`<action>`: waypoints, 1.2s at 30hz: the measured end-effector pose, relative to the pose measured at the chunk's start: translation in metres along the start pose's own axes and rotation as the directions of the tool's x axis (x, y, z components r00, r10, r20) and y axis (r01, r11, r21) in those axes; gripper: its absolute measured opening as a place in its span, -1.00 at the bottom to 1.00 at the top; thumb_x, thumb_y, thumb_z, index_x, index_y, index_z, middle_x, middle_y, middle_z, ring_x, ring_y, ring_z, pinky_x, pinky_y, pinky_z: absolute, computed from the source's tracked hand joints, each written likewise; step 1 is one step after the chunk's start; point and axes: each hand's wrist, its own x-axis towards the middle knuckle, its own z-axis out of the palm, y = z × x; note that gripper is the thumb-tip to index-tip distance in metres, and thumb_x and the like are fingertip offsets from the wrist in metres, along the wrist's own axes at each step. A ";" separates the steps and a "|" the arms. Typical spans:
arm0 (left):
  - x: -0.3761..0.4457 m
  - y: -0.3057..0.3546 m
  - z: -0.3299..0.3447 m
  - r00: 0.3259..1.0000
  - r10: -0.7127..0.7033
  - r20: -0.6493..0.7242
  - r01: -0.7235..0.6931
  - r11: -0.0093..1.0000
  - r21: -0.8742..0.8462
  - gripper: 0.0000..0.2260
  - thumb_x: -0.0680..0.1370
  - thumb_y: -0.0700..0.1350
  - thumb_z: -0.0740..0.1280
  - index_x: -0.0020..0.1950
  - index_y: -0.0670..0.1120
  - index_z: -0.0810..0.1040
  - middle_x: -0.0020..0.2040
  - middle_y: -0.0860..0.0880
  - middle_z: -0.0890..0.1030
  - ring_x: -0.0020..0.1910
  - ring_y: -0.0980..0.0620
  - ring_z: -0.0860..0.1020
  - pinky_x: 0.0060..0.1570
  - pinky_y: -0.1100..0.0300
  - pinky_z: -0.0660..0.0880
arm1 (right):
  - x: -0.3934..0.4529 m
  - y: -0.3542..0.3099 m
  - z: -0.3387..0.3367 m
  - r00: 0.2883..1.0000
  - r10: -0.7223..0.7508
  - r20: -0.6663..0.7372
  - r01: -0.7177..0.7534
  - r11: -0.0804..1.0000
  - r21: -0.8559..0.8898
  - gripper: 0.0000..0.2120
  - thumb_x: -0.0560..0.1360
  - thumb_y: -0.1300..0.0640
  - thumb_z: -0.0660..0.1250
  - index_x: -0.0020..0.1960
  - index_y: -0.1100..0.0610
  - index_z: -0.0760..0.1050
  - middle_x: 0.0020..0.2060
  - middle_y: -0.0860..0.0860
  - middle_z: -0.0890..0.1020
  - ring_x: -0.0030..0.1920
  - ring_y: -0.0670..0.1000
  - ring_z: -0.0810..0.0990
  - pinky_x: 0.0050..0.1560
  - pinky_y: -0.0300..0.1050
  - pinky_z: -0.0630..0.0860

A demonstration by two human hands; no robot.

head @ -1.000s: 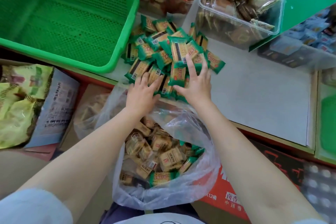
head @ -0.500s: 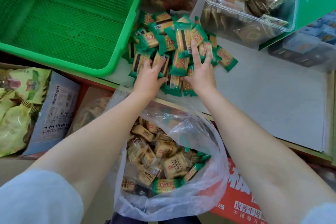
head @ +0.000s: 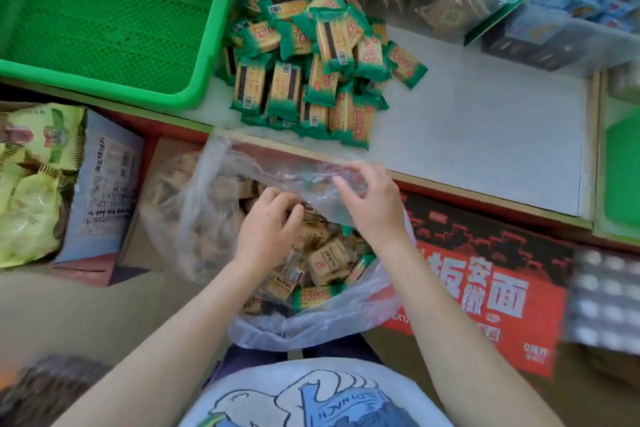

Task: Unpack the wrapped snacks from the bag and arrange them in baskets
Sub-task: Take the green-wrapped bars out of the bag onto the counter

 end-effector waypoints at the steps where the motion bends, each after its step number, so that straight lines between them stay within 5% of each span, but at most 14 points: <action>1: -0.013 -0.007 0.011 0.997 -0.029 0.065 0.028 0.999 0.017 -0.74 0.66 0.00 0.23 0.25 -0.08 0.59 0.15 0.00 0.53 0.04 0.01 0.54 -0.01 0.07 0.51 | -0.020 0.005 0.006 0.997 0.045 0.064 -0.048 0.998 0.043 -0.85 0.57 0.07 0.39 0.11 0.09 0.61 -0.06 -0.10 0.62 -0.03 -0.09 0.58 0.03 -0.19 0.51; 4: -0.040 -0.029 0.037 0.977 -0.078 0.197 0.061 0.994 0.090 -0.69 0.66 0.01 0.22 0.33 -0.06 0.55 0.27 -0.01 0.51 0.21 -0.03 0.51 0.13 0.07 0.48 | -0.062 0.028 0.026 0.932 0.224 0.286 -0.242 0.970 0.030 -0.92 0.57 0.11 0.39 0.02 0.09 0.63 -0.14 -0.09 0.65 -0.11 -0.08 0.61 0.00 -0.16 0.54; 8: -0.050 -0.043 0.053 0.929 -0.099 0.356 0.037 0.983 0.178 -0.51 0.66 0.09 0.20 0.57 0.00 0.29 0.59 -0.06 0.22 0.56 -0.08 0.19 0.49 -0.03 0.22 | -0.084 0.067 0.047 0.875 0.398 0.277 -0.370 0.917 -0.149 -0.77 0.58 0.13 0.38 0.21 0.16 0.58 0.13 0.04 0.61 0.15 0.04 0.58 0.15 -0.15 0.48; 16: -0.048 -0.048 0.056 0.903 -0.111 0.415 0.003 0.968 0.252 -0.47 0.65 0.15 0.19 0.60 0.02 0.24 0.64 -0.06 0.08 0.59 -0.08 0.07 0.52 -0.05 0.14 | -0.099 0.107 0.049 0.890 0.419 0.179 -0.367 0.892 -0.263 -0.64 0.54 0.19 0.40 0.32 0.19 0.50 0.32 0.11 0.44 0.29 0.12 0.48 0.27 -0.11 0.39; 23: -0.053 -0.048 0.057 0.897 -0.119 0.426 0.012 0.970 0.244 -0.45 0.65 0.17 0.19 0.61 0.06 0.21 0.65 -0.05 0.04 0.60 -0.07 0.03 0.54 -0.08 0.13 | -0.098 0.120 0.028 0.790 0.532 0.304 -0.520 0.845 -0.128 -0.43 0.48 -0.04 0.50 0.43 -0.02 0.41 0.20 -0.02 0.55 0.03 -0.02 0.52 -0.05 -0.14 0.50; 32: -0.051 -0.044 0.053 0.882 -0.135 0.452 0.036 0.975 0.220 -0.46 0.65 0.17 0.17 0.61 0.08 0.20 0.65 -0.03 0.03 0.61 -0.06 0.02 0.56 -0.07 0.10 | -0.084 0.114 0.030 0.815 0.478 0.329 -0.293 0.828 -0.478 -0.58 0.53 0.43 0.22 0.28 0.07 0.54 0.21 0.04 0.54 -0.06 0.03 0.49 -0.08 -0.09 0.49; 36: -0.050 -0.045 0.051 0.882 -0.132 0.452 0.045 0.979 0.199 -0.46 0.65 0.17 0.17 0.61 0.08 0.21 0.65 -0.01 0.03 0.60 -0.04 0.02 0.53 -0.06 0.12 | -0.075 0.106 0.027 0.827 0.455 0.330 -0.250 0.823 -0.510 -0.70 0.56 0.38 0.28 0.16 0.08 0.62 0.18 0.05 0.57 -0.05 0.07 0.59 -0.04 -0.07 0.55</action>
